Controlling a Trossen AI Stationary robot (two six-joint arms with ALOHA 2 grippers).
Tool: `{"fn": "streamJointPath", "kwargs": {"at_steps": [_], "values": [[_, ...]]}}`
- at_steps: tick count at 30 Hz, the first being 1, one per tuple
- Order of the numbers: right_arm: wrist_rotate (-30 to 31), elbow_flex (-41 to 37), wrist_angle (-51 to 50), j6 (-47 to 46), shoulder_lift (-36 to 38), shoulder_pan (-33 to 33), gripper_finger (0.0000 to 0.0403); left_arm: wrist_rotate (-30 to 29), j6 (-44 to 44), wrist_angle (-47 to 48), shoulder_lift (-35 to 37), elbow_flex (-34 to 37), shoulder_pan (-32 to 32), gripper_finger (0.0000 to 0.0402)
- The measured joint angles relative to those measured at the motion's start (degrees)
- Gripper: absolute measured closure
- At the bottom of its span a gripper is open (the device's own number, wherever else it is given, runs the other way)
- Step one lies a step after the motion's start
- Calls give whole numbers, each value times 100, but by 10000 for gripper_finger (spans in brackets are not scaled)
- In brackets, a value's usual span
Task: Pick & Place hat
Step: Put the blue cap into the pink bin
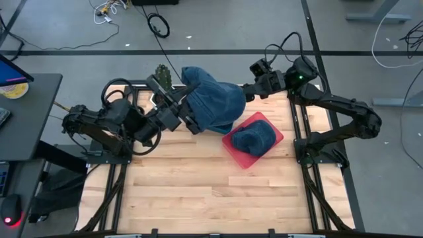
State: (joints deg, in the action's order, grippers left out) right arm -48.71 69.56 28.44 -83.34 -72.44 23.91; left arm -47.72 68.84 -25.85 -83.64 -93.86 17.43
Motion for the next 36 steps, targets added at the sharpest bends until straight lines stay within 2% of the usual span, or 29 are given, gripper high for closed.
{"fn": "streamJointPath", "kwargs": {"at_steps": [4, 7, 10, 12, 19, 21, 25, 32, 36], "values": [[22, 0, 31, -17, -2, -2, 167, -7, 118, 35, 0, 0, 0, 386], [27, -2, 31, -21, -2, 14, 246, -13, 188, 35, 0, 0, 4, 384], [27, -2, 31, 79, -2, 23, 353, -20, 190, 38, 0, 0, 4, 353], [49, -2, 45, 169, 0, 25, 385, -20, 190, 59, 0, 0, 4, 322], [-47, -5, 65, 78, 5, 26, 395, -122, 190, 425, 0, 0, 52, 233], [-122, -7, 81, 69, 25, 42, 397, -415, 192, 480, 0, 0, 119, 212], [-277, -11, 82, 75, 139, 222, 397, -1366, 190, 474, 0, 0, 393, 178], [-700, -11, 33, 59, 399, 744, 398, -2667, 268, 476, 0, 0, 929, 163], [-1166, -11, -256, 278, 546, 1160, 398, -2912, 134, 466, 0, 0, 1139, 169]]}}
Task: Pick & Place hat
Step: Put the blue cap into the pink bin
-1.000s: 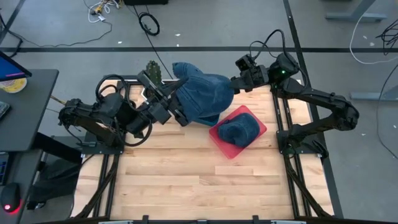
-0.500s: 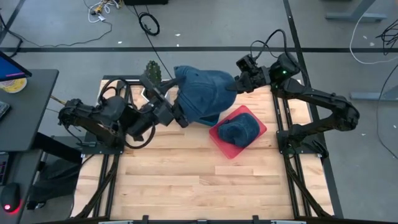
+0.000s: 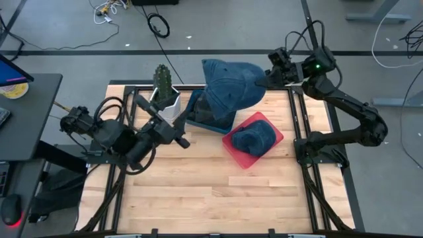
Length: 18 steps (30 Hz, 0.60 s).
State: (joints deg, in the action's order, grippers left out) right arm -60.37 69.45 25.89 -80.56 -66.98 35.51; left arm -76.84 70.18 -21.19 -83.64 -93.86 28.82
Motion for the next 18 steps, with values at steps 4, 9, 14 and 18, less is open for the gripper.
{"fn": "streamJointPath", "kwargs": {"at_steps": [4, 9, 14, 18], "values": [[-253, 0, -504, 721, 132, 274, 398, -69, -547, 4, 0, 0, 48, 181], [-553, 2, -1607, 2229, 287, 299, 398, -136, -1269, 349, 0, 0, -19, 196], [-626, 2, -3677, 4028, 349, 246, 398, -135, -1710, 430, 0, 0, -53, 209], [-592, 2, -5718, 5609, 392, 239, 398, -133, -1800, 437, 0, 0, -61, 215]]}}
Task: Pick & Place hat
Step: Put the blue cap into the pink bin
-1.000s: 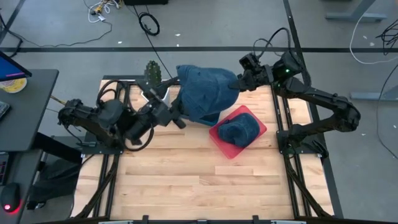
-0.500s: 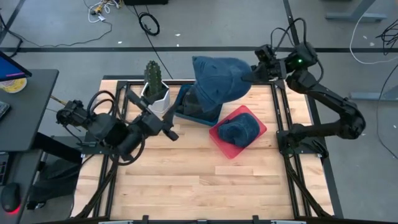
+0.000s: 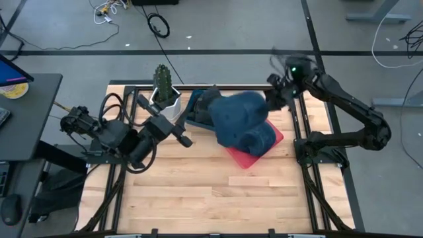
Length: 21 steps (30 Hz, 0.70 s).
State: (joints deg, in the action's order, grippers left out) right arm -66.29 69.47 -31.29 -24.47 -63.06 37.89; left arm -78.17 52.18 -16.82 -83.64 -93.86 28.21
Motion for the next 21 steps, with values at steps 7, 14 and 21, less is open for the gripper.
{"fn": "streamJointPath", "kwargs": {"at_steps": [7, 14, 21], "values": [[1544, 0, -2824, 2742, -4, 44, 398, 2, -251, 73, 0, 0, -121, 220], [2653, -19, -3374, 3518, -3, 30, 398, 11, -470, 96, 0, 0, -328, 220], [2685, -567, -3620, 3357, 43, 28, 398, 13, -730, 488, 0, 0, -368, 220]]}}
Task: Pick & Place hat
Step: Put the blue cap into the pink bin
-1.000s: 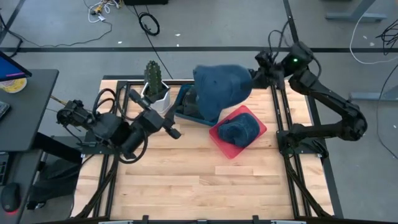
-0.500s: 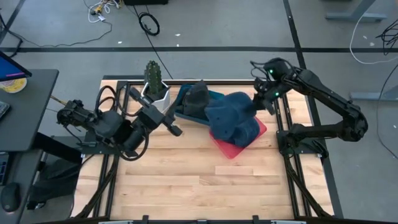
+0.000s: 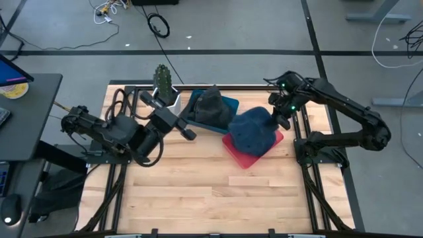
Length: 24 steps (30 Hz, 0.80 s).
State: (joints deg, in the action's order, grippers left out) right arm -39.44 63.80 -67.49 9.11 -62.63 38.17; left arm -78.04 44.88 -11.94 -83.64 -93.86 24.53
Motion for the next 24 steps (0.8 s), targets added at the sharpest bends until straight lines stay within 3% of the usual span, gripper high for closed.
{"fn": "streamJointPath", "kwargs": {"at_steps": [17, 24], "values": [[252, -251, -365, -569, 0, 0, 398, 142, -723, 716, 0, 0, -120, 220], [-138, -255, -596, -422, 0, -4, 398, 144, -723, 726, 0, 0, -129, 220]]}}
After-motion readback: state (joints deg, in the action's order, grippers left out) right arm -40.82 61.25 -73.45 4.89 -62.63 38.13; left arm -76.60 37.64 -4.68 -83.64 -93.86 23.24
